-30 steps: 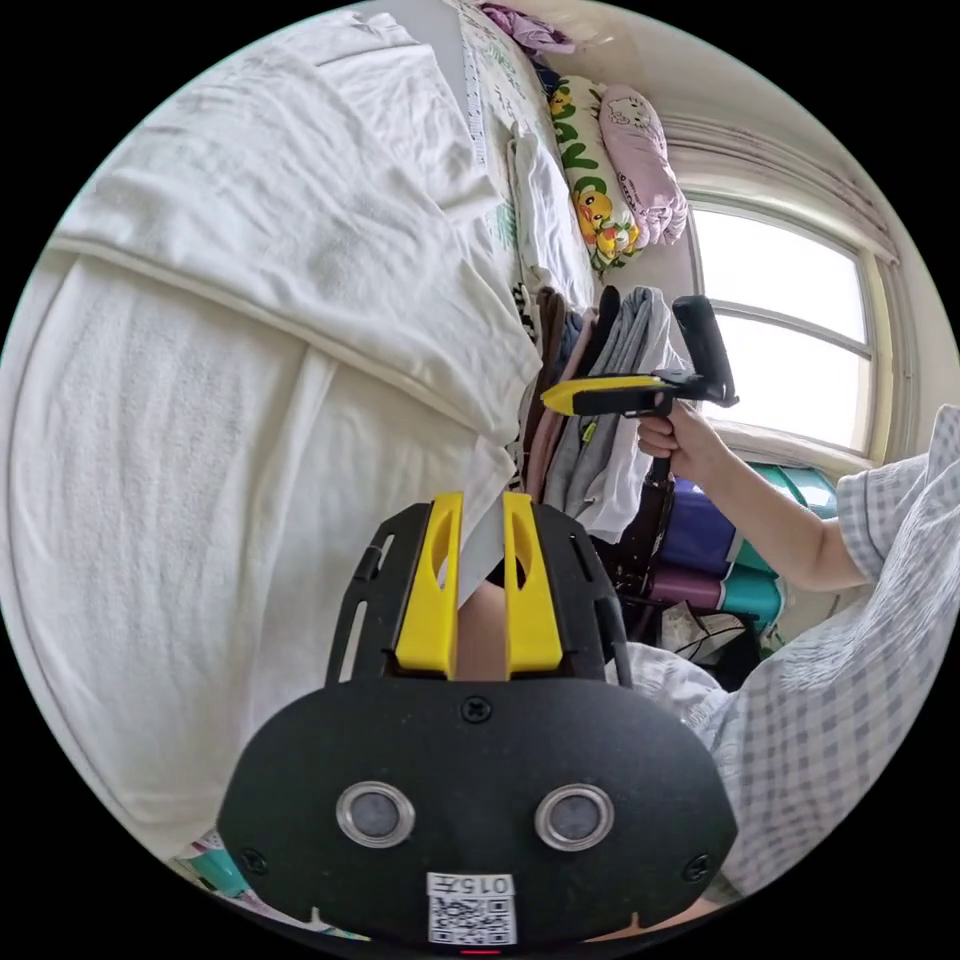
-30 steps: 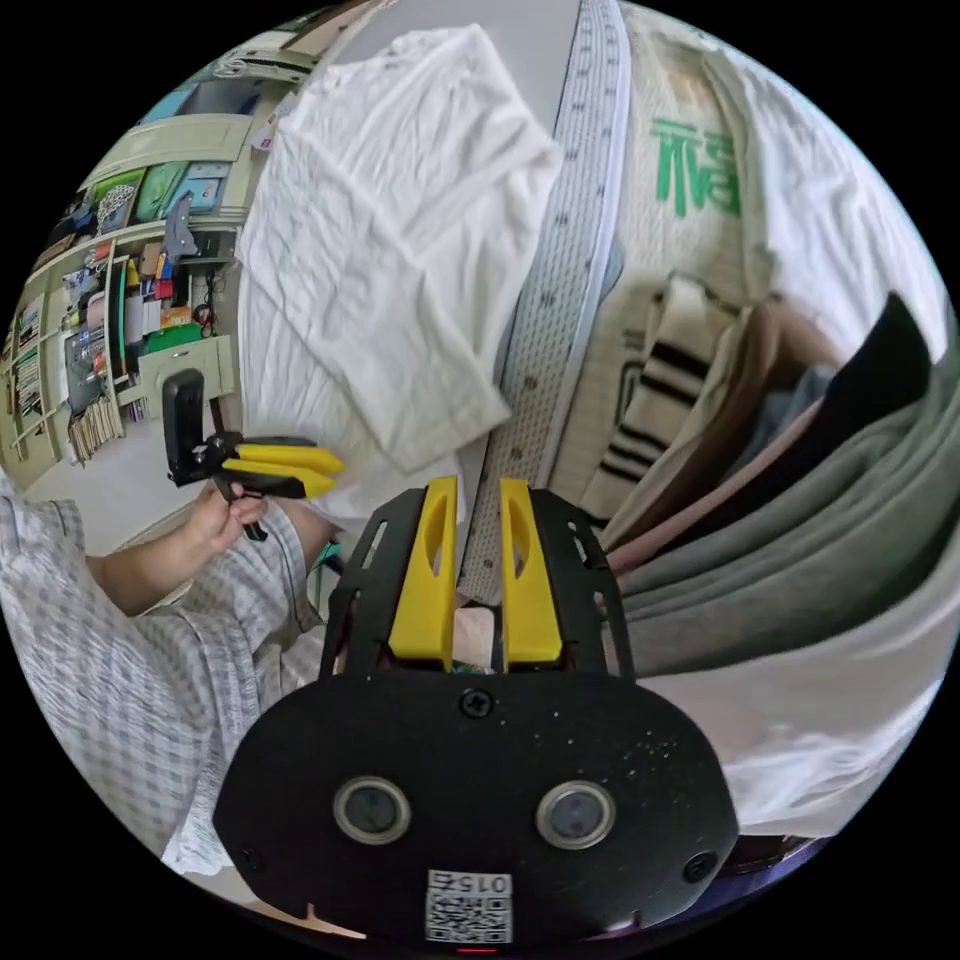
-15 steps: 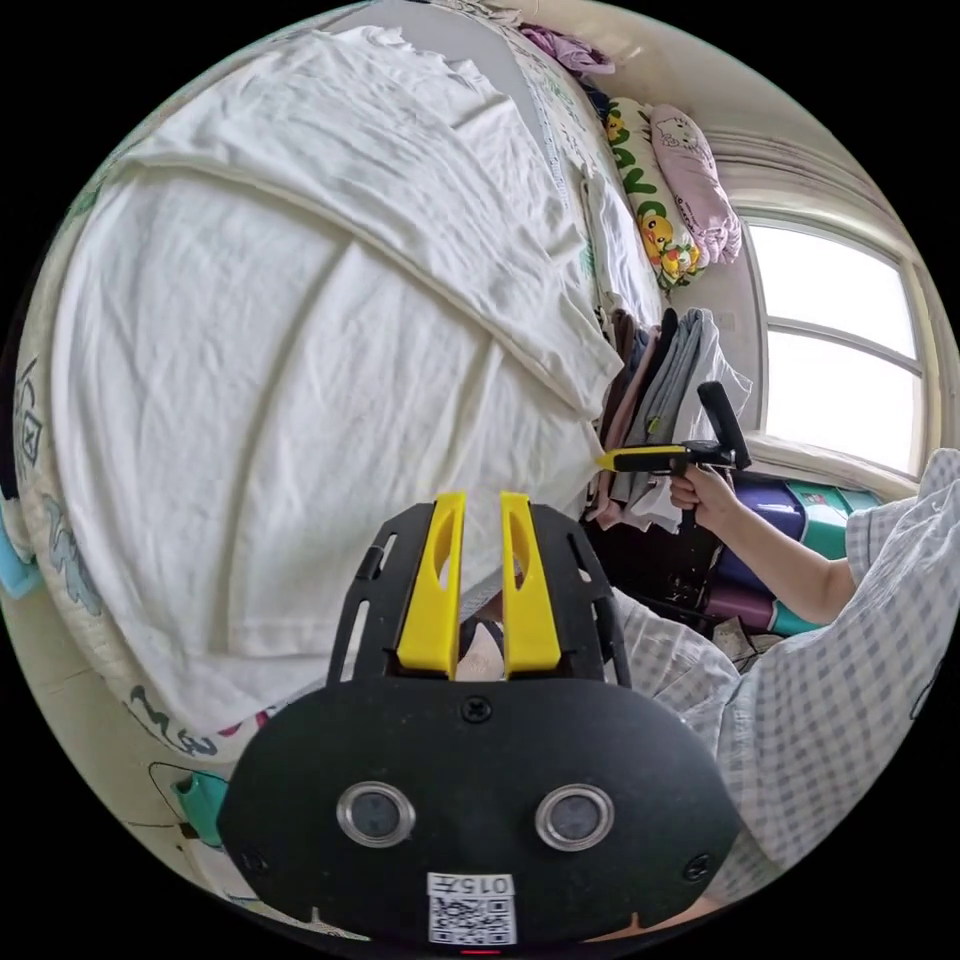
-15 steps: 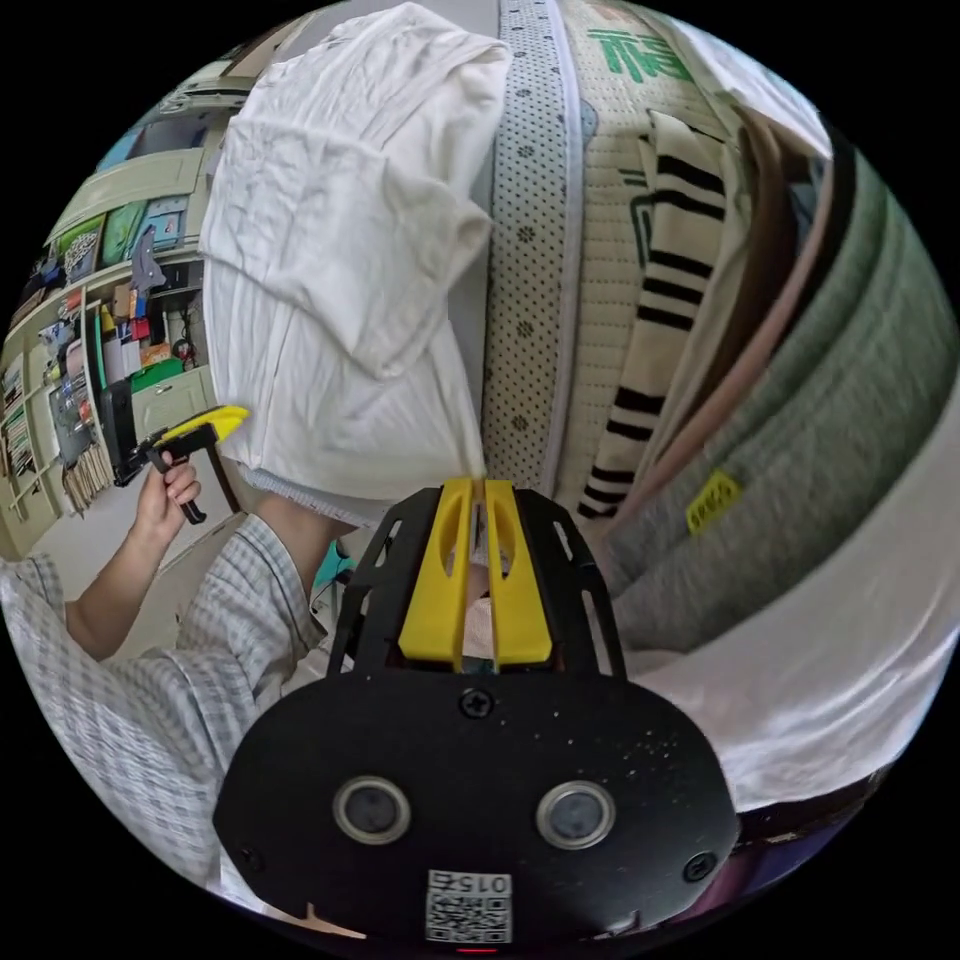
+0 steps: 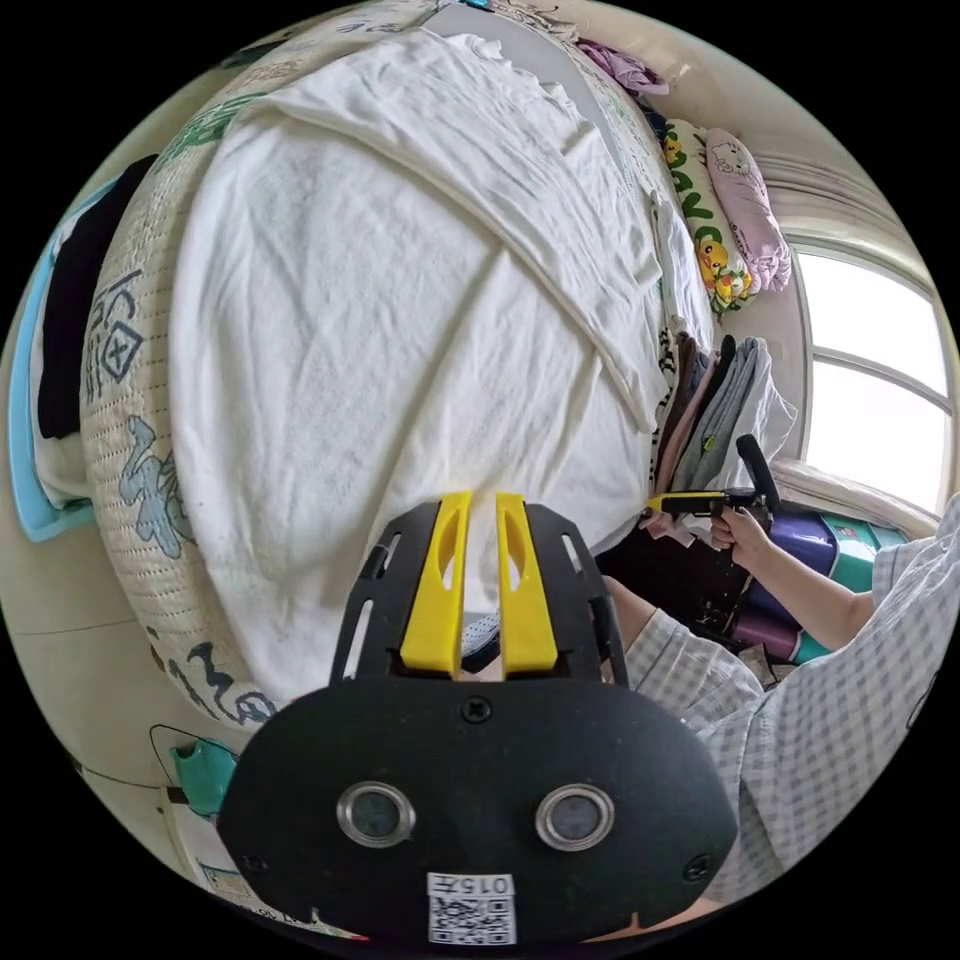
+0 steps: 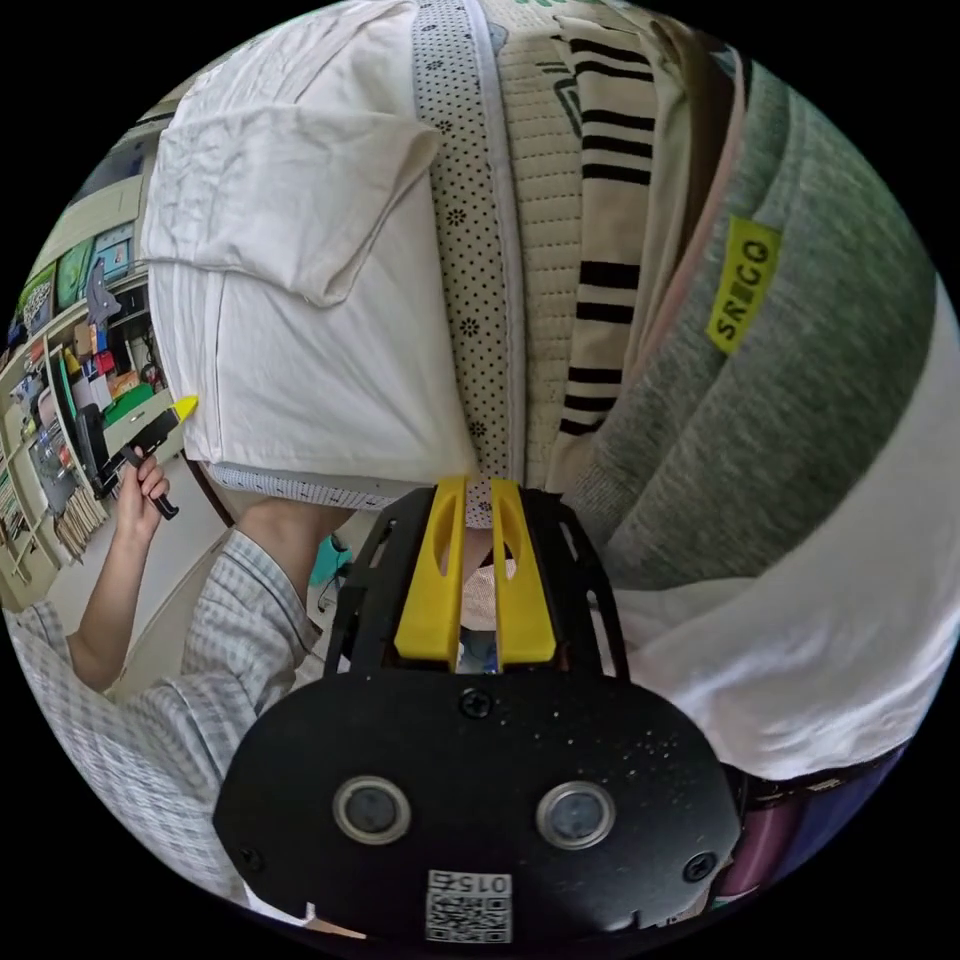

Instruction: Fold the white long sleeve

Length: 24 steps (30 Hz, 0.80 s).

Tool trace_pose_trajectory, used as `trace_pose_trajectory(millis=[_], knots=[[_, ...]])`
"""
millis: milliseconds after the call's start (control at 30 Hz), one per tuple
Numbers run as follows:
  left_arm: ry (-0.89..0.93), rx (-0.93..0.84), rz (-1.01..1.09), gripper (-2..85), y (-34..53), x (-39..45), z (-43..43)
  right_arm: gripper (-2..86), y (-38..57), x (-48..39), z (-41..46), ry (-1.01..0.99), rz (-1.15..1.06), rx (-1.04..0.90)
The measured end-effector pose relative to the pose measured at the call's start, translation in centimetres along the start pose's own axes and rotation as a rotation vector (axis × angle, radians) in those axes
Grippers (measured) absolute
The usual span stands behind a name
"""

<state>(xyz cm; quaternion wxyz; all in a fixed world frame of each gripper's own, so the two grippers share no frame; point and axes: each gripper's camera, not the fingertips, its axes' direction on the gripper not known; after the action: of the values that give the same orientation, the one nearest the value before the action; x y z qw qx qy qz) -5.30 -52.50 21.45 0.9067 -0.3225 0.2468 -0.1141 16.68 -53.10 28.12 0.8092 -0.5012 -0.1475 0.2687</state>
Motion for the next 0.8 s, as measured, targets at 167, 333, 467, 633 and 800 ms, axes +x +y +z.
trace_pose_trajectory(millis=[167, 333, 467, 633, 800], knots=[[-0.075, 0.128, 0.075, 6.8, -3.4, 0.5, -6.5, 3.3, -1.9, -2.5, -7.3, 0.075, -0.099, 0.202], [-0.151, 0.265, 0.151, 8.1, -11.7, 0.5, -12.3, 6.6, -10.4, -6.8, -14.6, 0.031, -0.273, 0.441], [-0.228, 0.325, 0.212, 9.8, -20.3, 1.6, -14.9, 8.4, -19.5, -11.6, -19.1, 0.008, -0.376, 0.579], [-0.289, 0.265, 0.230, 11.8, -27.6, 2.5, -14.8, 12.0, -28.0, -16.0, -20.4, 0.025, -0.395, 0.528], [-0.323, 0.209, 0.251, 10.7, -30.4, 2.6, -14.3, 11.5, -31.7, -18.0, -18.6, 0.154, -0.400, 0.447]])
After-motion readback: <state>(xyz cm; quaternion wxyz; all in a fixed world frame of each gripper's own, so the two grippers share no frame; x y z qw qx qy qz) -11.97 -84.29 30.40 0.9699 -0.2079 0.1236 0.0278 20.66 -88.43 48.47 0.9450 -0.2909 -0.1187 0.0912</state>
